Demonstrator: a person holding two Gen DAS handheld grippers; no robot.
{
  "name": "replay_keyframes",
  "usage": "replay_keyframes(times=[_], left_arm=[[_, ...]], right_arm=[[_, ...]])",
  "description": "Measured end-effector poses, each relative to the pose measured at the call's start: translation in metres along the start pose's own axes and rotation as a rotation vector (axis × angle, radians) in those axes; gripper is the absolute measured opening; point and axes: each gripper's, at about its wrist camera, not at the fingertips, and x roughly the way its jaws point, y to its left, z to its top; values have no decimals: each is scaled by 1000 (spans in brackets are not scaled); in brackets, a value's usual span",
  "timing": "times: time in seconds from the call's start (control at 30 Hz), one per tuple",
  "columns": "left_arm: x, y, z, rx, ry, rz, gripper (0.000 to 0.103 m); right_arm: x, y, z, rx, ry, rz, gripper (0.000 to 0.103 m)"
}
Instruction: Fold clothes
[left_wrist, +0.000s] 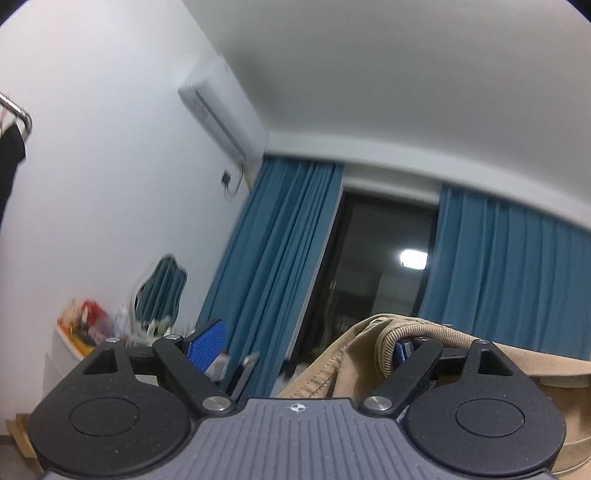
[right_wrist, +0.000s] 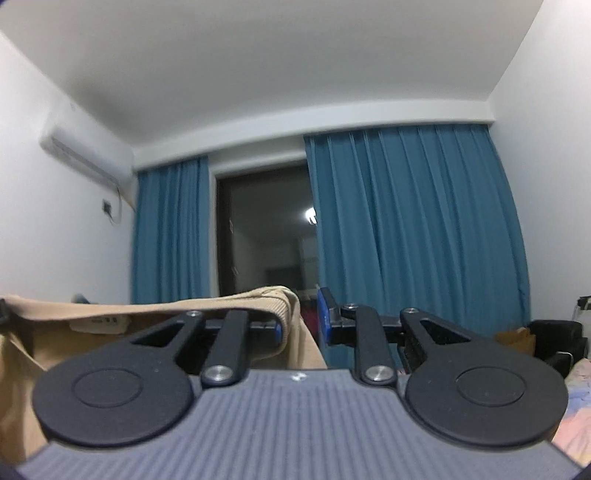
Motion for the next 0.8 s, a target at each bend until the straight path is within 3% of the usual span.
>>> replay_keyframes(times=[0.2, 0.37, 0.5, 0.6, 0.67, 0.73, 0.8], left_arm=[[124, 5, -129, 43, 144, 32, 87], [232, 0, -265, 123, 275, 64, 87], [296, -2, -380, 182, 408, 80, 87], [331, -3, -464, 290, 513, 77, 84], [349, 1, -509, 311, 611, 81, 83], [361, 6, -533, 311, 682, 80, 82], [370, 9, -551, 323, 738, 79, 82]], right_arm=[[99, -3, -116, -18, 142, -61, 22], [182, -23, -252, 5, 226, -112, 24], [239, -38, -365, 16, 345, -145, 24], [273, -49, -443, -6, 489, -164, 24], [290, -57, -487, 2, 605, -160, 24], [301, -65, -517, 41, 702, -160, 24], [307, -65, -526, 52, 730, -153, 25]])
